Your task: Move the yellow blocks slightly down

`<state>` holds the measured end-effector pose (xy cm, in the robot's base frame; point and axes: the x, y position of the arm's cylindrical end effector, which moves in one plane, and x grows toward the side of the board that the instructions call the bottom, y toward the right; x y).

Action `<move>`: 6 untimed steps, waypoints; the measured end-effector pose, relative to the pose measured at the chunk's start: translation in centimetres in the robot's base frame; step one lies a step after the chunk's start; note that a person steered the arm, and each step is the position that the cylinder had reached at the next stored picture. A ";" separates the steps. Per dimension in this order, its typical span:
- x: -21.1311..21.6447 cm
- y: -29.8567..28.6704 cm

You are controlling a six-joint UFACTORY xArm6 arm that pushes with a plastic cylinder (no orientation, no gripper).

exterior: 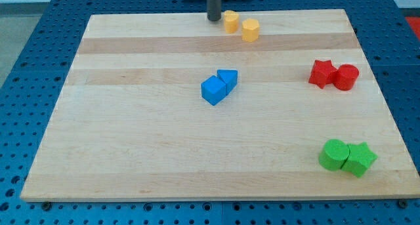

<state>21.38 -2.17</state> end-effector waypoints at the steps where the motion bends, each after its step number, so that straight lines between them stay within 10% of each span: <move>1: 2.1 -2.4; 6: 1.0 5.3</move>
<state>22.42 3.11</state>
